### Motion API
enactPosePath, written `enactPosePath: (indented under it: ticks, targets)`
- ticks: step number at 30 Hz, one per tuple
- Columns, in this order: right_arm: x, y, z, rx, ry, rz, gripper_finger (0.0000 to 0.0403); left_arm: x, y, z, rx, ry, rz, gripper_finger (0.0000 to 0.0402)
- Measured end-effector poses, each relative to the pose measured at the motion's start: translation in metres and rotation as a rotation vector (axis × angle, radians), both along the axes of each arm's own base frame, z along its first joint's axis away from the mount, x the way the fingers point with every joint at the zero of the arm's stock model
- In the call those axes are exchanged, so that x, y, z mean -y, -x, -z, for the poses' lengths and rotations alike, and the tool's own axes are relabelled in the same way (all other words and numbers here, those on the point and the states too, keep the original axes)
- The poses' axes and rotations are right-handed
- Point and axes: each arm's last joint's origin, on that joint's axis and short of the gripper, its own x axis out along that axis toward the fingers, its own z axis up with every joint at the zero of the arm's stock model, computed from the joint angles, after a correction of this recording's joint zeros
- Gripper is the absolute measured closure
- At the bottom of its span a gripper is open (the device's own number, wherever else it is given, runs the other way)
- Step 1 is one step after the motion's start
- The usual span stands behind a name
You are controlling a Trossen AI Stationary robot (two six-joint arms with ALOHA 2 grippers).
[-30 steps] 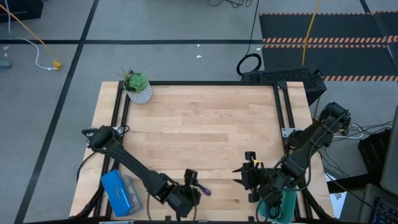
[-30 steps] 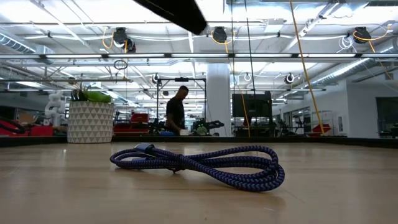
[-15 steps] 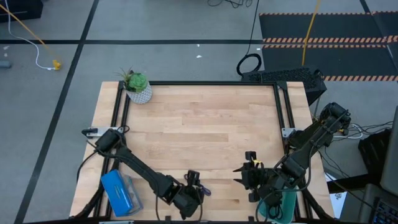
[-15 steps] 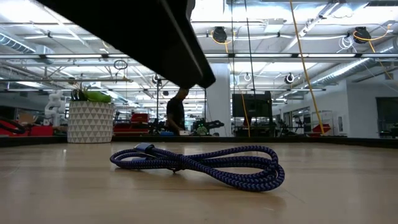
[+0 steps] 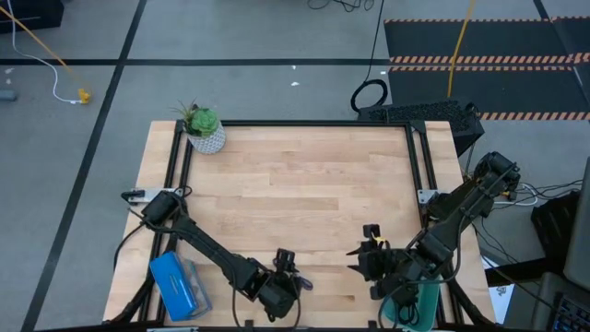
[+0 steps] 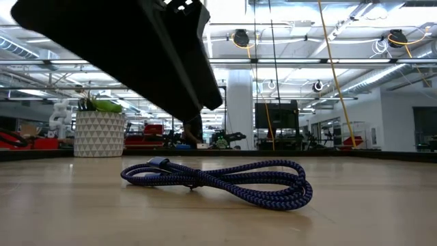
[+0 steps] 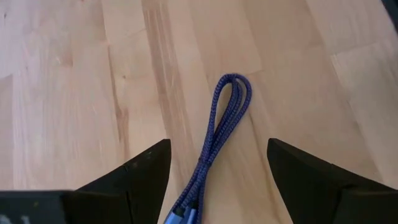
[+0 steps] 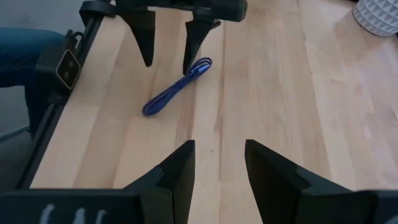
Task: Pick and place USB-C Cables
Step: Put the purple USB cable into the green bin
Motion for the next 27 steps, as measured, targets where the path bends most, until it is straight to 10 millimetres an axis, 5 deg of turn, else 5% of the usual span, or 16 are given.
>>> enactPosePath:
  ticks: [14,27]
  targets:
    - [0.0,0.001,0.0,-0.006,-0.006,0.01,0.0271,-0.031,0.005,0.041,-0.097,0.059,-0.078,0.014]
    - [0.0,0.001,0.0,-0.005,-0.009,0.011,0.0271,-0.032,0.006,0.045,-0.107,0.093,-0.064,0.0262]
